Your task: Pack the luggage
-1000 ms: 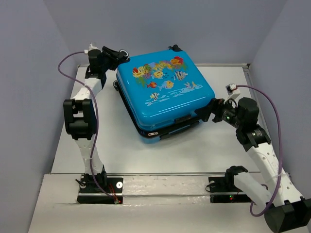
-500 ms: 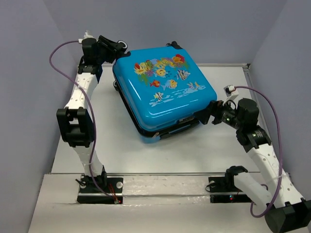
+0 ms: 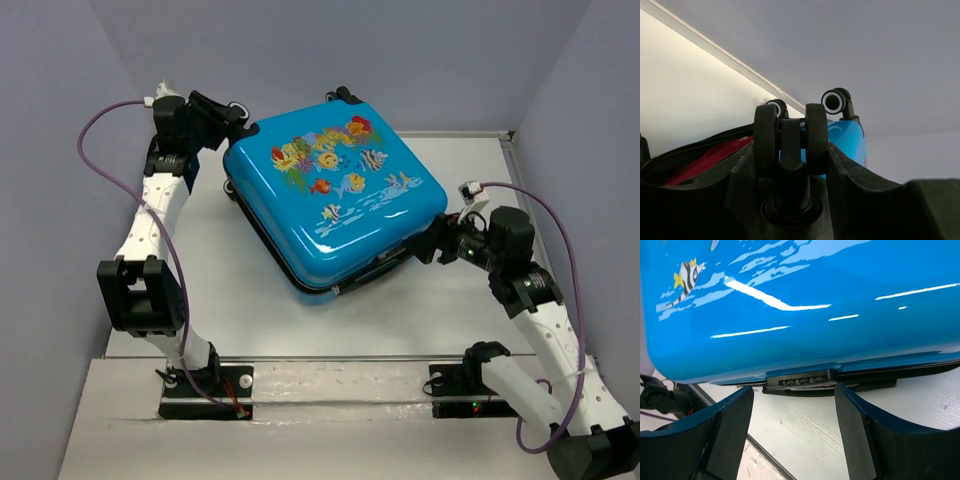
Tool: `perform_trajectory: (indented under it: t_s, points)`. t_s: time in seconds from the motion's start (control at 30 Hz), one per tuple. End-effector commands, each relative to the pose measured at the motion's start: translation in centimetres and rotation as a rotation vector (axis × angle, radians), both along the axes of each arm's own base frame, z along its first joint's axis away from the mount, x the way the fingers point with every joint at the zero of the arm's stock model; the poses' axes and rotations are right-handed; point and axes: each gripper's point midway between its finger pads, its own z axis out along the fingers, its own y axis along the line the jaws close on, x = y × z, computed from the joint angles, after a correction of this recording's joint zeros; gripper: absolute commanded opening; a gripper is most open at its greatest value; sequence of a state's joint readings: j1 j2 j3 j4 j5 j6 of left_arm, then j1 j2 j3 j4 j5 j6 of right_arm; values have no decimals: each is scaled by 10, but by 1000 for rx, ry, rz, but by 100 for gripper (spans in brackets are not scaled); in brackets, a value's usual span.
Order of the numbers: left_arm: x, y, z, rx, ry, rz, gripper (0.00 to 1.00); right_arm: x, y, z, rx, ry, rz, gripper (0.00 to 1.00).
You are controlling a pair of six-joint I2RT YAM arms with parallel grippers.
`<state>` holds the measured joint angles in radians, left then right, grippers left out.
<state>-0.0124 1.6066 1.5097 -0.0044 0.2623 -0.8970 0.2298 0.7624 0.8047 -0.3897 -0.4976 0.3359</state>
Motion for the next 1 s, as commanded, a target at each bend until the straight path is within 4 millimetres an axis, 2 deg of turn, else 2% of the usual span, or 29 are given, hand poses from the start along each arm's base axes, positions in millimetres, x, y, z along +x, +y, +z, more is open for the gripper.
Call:
perform_trajectory:
  t_s: [0.0, 0.07, 0.2, 0.23, 0.27, 0.33, 0.37, 0.4, 0.53, 0.63, 0.67, 0.77, 0.8, 0.9, 0.97]
  points:
    - [1, 2, 47, 27, -190, -32, 6, -16, 13, 15, 16, -32, 70, 70]
    - [6, 15, 31, 28, -157, -8, 6, -15, 12, 12, 2, -35, 45, 70]
    - [3, 24, 3, 21, -107, 14, 6, -15, 17, 17, 7, -43, 61, 67]
    - [1, 30, 4, 25, -109, 29, 6, -18, 24, 14, 7, -32, 87, 64]
    - [-2, 33, -9, 27, -84, 41, 6, -18, 28, 11, 6, -22, 97, 57]
    - [-6, 40, -19, 32, -67, 60, 6, -20, 37, 3, -3, -6, 115, 50]
    - [-9, 42, -21, 36, -64, 68, 6, -30, 51, -1, -4, 0, 170, 46]
    - [-10, 47, -33, 49, -46, 87, 6, -30, 57, -9, -9, 4, 169, 45]
    - [-6, 55, -50, 56, -17, 95, 6, -47, 84, -17, -9, -17, 225, 44]
    - [4, 56, -52, 54, -20, 91, 6, -56, 95, -25, -3, -38, 236, 42]
    - [8, 56, -43, 52, -39, 89, 6, -59, 96, -27, 0, -41, 239, 42]
    - [13, 56, -30, 36, -60, 83, 6, -65, 103, -44, -1, -17, 257, 39]
    - [14, 55, -20, 34, -80, 81, 6, -66, 105, -48, 2, -12, 260, 39]
    - [18, 58, -11, 35, -93, 89, 6, -70, 117, -61, -19, -12, 271, 37]
    - [22, 61, -16, 40, -78, 95, 6, -69, 123, -69, -31, -17, 264, 35]
